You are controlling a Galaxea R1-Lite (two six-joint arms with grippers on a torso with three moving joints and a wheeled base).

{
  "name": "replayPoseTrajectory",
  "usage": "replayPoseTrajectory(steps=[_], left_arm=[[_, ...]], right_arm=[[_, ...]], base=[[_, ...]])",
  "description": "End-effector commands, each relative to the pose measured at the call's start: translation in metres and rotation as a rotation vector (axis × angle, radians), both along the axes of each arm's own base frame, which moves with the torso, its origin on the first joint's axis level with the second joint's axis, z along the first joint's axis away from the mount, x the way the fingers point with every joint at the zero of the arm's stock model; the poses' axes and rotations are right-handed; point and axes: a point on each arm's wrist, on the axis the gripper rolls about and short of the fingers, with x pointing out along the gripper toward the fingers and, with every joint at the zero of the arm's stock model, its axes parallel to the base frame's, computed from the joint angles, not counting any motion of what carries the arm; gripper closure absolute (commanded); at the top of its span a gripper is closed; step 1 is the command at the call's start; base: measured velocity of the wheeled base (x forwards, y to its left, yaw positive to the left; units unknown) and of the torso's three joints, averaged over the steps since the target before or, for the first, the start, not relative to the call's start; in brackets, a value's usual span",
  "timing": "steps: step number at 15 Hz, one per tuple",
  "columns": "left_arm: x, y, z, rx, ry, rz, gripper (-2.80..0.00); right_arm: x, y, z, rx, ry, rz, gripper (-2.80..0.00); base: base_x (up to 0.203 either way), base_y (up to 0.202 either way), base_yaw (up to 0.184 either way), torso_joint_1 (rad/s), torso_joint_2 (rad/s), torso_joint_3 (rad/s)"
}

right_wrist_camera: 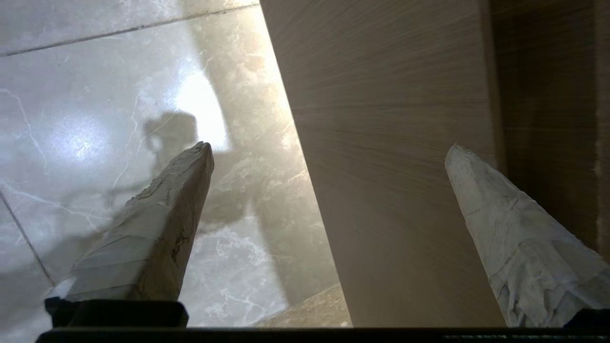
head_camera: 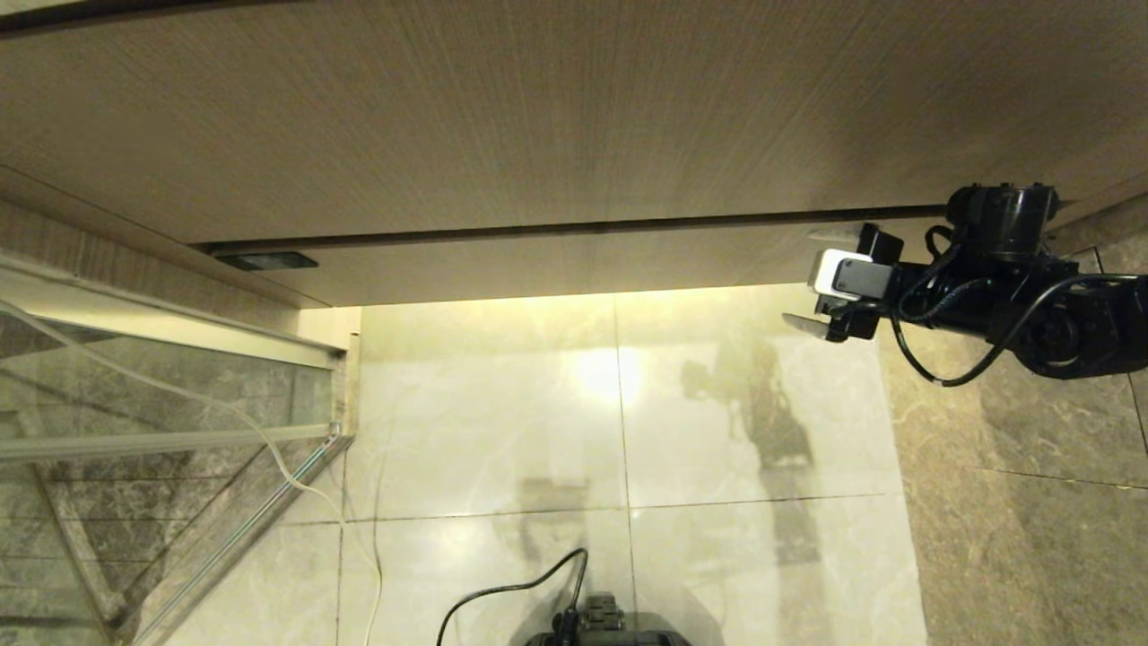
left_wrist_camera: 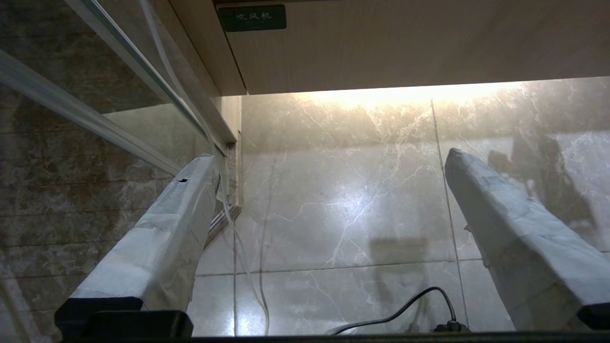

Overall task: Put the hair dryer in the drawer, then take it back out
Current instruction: Pull open the drawer

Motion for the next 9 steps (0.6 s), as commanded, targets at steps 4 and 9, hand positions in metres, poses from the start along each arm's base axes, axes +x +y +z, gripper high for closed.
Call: replayPoseTrajectory(steps=[4,9], left_arm=[[0.004,0.0,-0.011,0.0,0.038,0.0,-2.8],[0.004,0.0,-0.011,0.0,0.038,0.0,-2.8]], right_arm=[[-0.021,-0.004,0.006,-0.008,0.017,-0.006,-2.8],[-0.028,0.0,0.007,-0.02,0.014,-0.028,-2.8]], base=[[0.0,0.0,0.0,0.0,0.0,0.0],[0.0,0.0,0.0,0.0,0.0,0.0]])
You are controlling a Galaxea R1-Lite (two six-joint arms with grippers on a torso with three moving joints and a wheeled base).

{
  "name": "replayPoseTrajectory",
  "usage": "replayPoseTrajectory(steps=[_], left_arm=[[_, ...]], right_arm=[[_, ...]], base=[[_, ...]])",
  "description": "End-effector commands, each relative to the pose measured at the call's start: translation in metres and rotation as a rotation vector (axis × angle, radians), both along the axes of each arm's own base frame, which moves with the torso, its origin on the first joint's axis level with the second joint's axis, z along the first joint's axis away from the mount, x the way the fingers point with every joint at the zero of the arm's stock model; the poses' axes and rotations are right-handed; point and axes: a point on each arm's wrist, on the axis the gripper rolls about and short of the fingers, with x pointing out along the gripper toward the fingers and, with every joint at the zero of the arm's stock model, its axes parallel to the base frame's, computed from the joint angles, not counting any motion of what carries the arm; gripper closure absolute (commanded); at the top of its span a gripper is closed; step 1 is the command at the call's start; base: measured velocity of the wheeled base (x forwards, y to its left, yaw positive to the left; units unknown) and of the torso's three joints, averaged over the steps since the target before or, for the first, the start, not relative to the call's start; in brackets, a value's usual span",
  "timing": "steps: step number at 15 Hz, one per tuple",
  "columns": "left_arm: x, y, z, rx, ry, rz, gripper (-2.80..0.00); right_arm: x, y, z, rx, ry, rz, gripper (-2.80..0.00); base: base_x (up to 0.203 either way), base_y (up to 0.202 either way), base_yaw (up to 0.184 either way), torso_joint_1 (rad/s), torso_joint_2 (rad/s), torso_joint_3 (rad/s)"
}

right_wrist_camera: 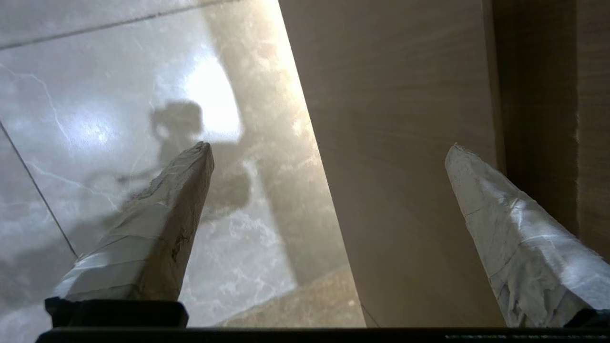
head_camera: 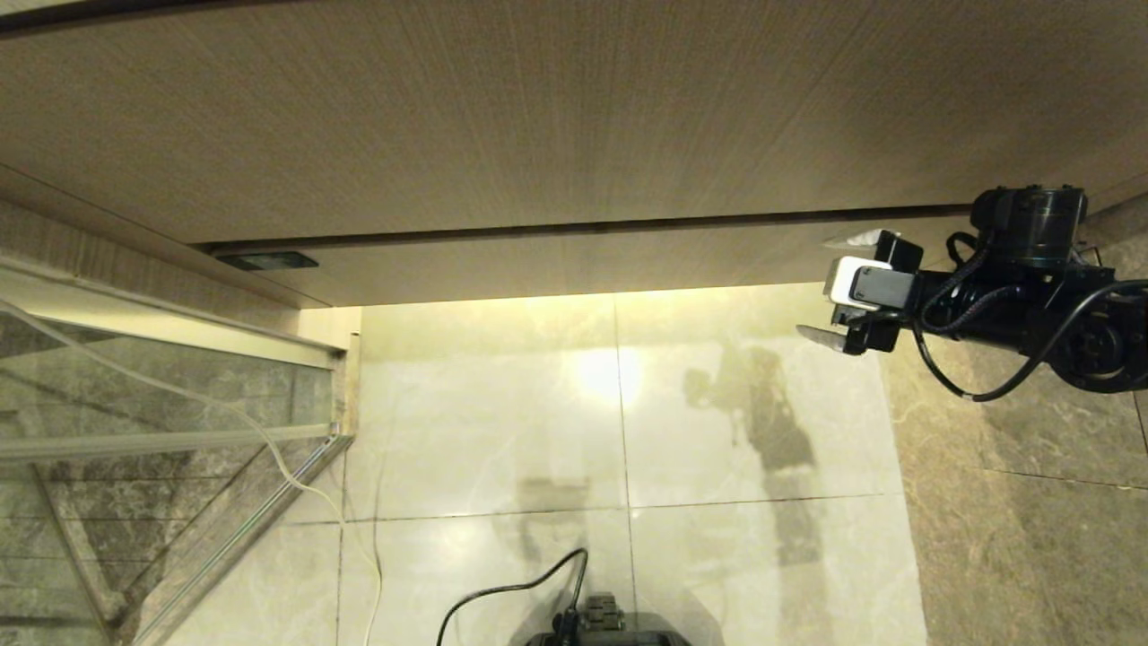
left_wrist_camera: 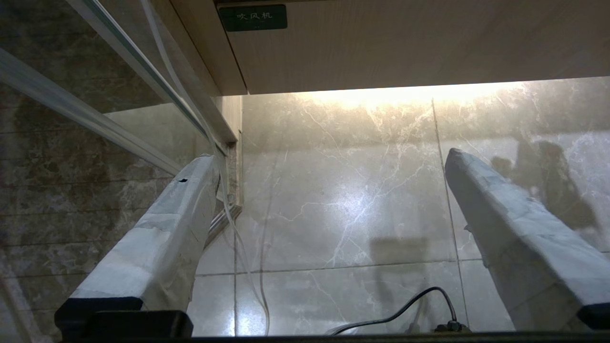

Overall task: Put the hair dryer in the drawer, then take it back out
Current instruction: Pull open the drawer

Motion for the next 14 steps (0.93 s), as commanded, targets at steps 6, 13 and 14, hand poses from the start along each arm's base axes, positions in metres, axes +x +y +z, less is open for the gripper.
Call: replayPoseTrajectory(steps=[6,13,14], left_arm=[[0.004,0.0,-0.011,0.0,0.038,0.001,-2.8],[0.004,0.0,-0.011,-0.001,0.038,0.0,-2.8],[0.004,0.0,-0.011,-0.001,0.038,0.0,-2.8]], right_arm=[[-0.014,0.043,-0.006,-0.07,0.004,-0.092,-2.8],[-0.01,0.048,-0.005,-0.048,-0.041,-0.096,-2.8],[-0.009,0.044,-0.004,-0.043,-0.053,-0.069,-2.8]], base=[[0.0,0.0,0.0,0.0,0.0,0.0],[0.0,0.0,0.0,0.0,0.0,0.0],[0.0,0.0,0.0,0.0,0.0,0.0]])
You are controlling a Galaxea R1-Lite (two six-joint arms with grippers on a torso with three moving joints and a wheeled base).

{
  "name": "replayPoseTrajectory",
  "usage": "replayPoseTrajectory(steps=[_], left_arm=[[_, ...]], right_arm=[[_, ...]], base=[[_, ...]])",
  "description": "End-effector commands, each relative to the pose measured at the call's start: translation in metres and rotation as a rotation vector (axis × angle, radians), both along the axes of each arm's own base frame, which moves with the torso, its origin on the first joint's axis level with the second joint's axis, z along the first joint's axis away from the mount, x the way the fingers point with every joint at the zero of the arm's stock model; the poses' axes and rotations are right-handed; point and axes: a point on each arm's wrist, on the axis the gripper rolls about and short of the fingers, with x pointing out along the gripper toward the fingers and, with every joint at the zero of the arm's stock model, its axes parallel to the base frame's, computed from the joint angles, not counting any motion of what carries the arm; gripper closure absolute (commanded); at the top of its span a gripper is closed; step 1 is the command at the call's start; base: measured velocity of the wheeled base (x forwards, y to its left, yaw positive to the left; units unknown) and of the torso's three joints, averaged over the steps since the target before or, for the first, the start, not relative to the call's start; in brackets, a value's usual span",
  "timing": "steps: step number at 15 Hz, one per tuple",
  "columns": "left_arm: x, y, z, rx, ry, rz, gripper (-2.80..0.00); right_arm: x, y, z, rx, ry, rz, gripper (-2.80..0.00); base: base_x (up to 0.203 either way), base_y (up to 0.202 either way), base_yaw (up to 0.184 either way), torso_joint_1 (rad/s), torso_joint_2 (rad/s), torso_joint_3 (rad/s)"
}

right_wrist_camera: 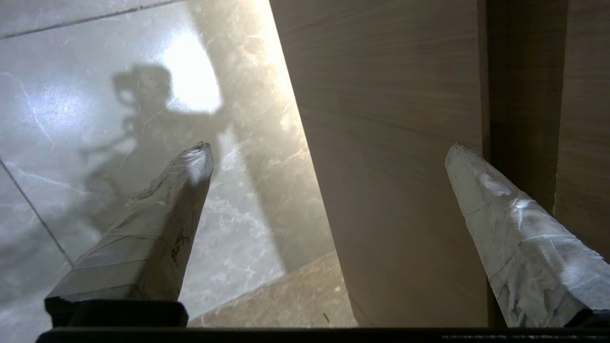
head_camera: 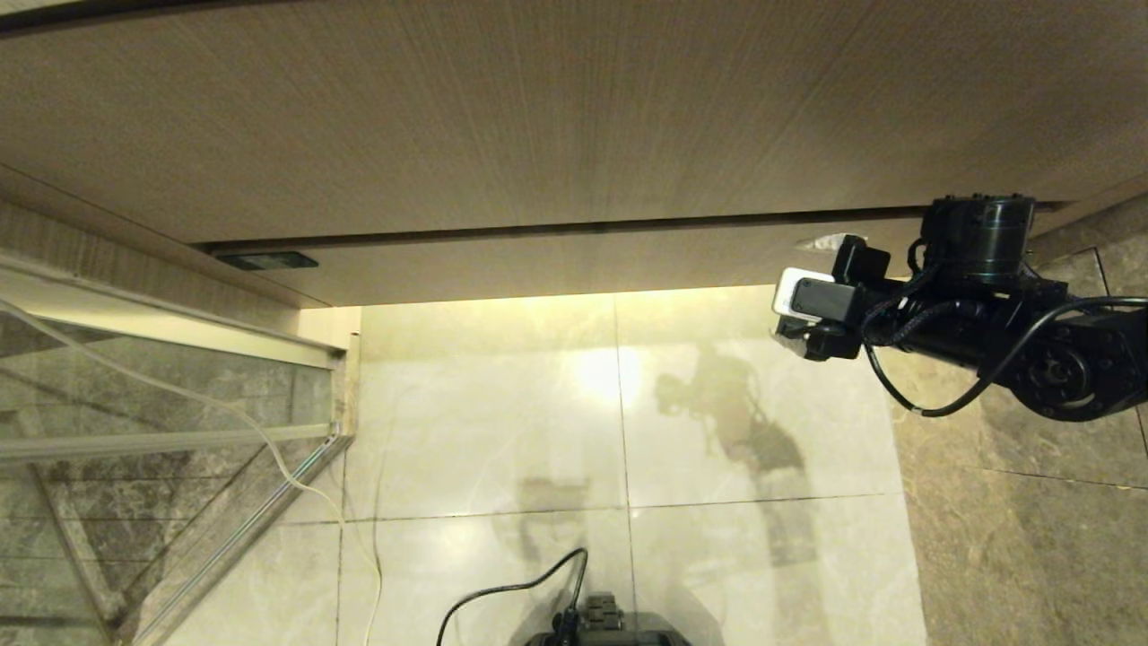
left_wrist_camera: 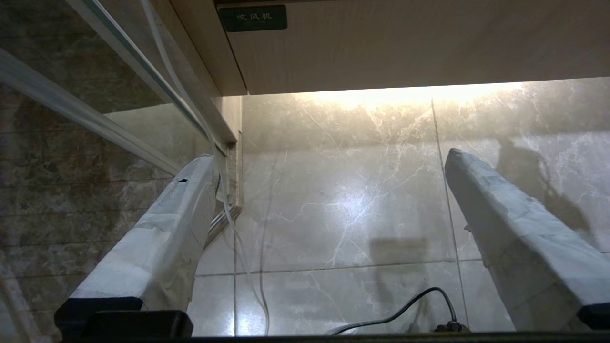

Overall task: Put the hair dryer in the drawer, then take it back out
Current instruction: Pull open the drawer

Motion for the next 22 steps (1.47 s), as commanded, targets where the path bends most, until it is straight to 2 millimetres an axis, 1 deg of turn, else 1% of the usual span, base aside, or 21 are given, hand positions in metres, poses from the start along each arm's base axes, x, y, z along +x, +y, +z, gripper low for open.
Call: replayPoseTrajectory(steps=[1,3,7,15,19,22], left_arm=[[0.004,0.0,-0.011,0.0,0.039,0.001,-2.8],[0.004,0.0,-0.011,-0.001,0.039,0.001,-2.8],[0.004,0.0,-0.011,0.0,0.039,0.001,-2.8],[0.004,0.0,-0.011,0.0,0.039,0.001,-2.8],[0.004,0.0,-0.011,0.0,0.039,0.001,-2.8],[0.004,0.0,-0.011,0.0,0.039,0.001,-2.8]], right_arm=[[0.005,-0.007,0.003,0.001,-0.032,0.047,-2.8],[0.007,-0.01,0.005,0.013,-0.077,0.076,-2.8],[0.01,-0.015,0.01,0.022,-0.148,0.06,-2.8],[0.019,-0.014,0.0,0.014,-0.129,0.056,-2.8],[0.022,-0.015,-0.003,0.013,-0.122,0.051,-2.8],[0.028,-0.014,-0.003,0.017,-0.145,0.051,-2.8]], base=[[0.0,0.0,0.0,0.0,0.0,0.0],[0.0,0.0,0.0,0.0,0.0,0.0],[0.0,0.0,0.0,0.0,0.0,0.0],[0.0,0.0,0.0,0.0,0.0,0.0],[0.0,0.0,0.0,0.0,0.0,0.0],[0.0,0.0,0.0,0.0,0.0,0.0]])
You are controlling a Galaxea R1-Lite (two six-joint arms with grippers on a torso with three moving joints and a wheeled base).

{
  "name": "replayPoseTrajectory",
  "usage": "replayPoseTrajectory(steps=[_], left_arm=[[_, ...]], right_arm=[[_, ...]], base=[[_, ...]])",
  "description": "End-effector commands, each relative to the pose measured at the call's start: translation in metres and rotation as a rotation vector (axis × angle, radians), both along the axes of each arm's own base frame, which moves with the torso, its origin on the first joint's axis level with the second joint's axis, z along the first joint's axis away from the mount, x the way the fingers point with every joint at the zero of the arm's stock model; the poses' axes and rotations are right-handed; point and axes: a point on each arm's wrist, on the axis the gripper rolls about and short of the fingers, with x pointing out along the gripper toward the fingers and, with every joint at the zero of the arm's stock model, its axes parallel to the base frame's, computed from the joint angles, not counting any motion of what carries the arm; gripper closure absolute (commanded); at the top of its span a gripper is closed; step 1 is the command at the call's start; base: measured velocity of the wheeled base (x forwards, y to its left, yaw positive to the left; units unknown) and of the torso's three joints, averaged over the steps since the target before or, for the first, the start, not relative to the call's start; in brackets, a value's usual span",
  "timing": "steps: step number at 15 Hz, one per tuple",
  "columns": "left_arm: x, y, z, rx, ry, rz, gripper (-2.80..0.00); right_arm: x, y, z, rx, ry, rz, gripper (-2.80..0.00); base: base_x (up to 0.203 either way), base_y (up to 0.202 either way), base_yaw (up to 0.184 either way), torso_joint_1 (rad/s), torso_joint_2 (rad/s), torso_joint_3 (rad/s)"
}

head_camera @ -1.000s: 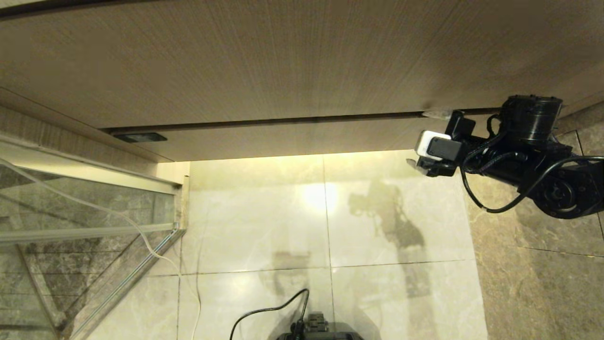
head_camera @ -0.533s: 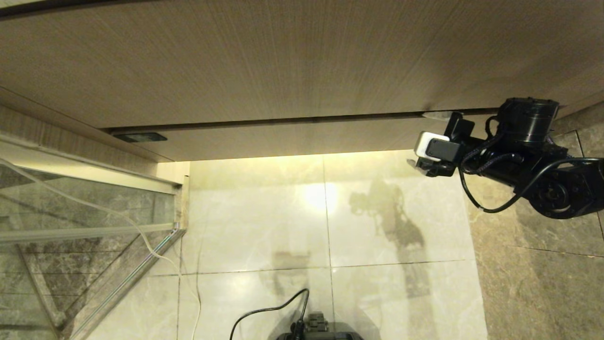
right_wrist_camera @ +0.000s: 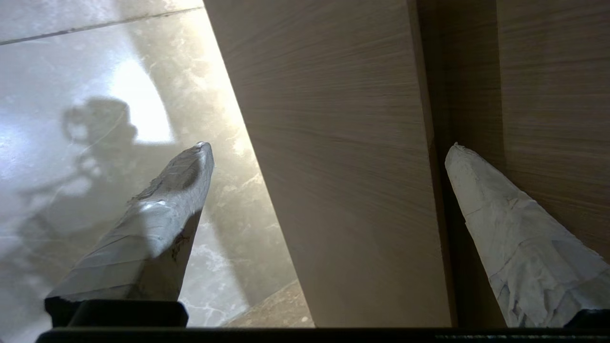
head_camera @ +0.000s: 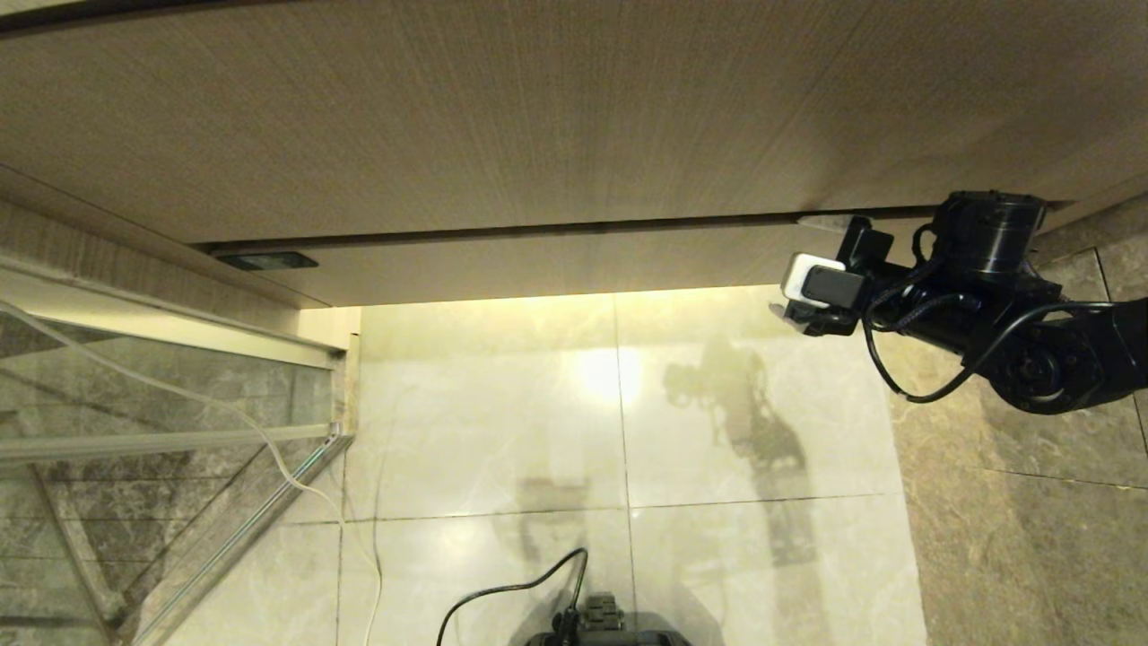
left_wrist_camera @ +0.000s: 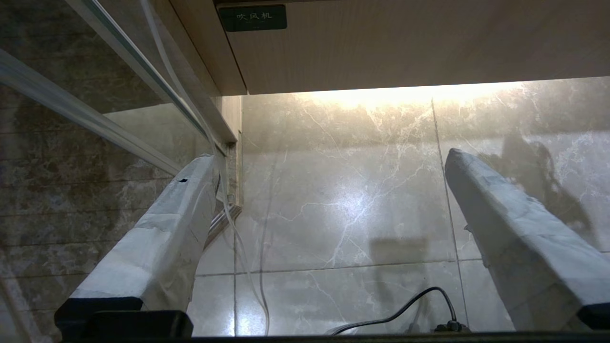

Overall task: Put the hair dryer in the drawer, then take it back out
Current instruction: Pull open the drawer

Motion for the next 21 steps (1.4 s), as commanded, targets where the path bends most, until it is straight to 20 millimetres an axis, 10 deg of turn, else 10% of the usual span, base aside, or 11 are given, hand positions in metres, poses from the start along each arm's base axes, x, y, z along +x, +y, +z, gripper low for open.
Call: replayPoseTrajectory(steps=[1,21], left_arm=[[0.004,0.0,-0.011,0.0,0.038,0.0,-2.8],[0.004,0.0,-0.011,0.0,0.038,0.0,-2.8]], right_arm=[[0.007,0.0,-0.002,-0.003,-0.015,-0.002,-2.8],[0.022,-0.022,-0.016,-0.005,0.005,-0.063,-2.8]], base=[[0.0,0.0,0.0,0.0,0.0,0.0],[0.0,0.0,0.0,0.0,0.0,0.0]])
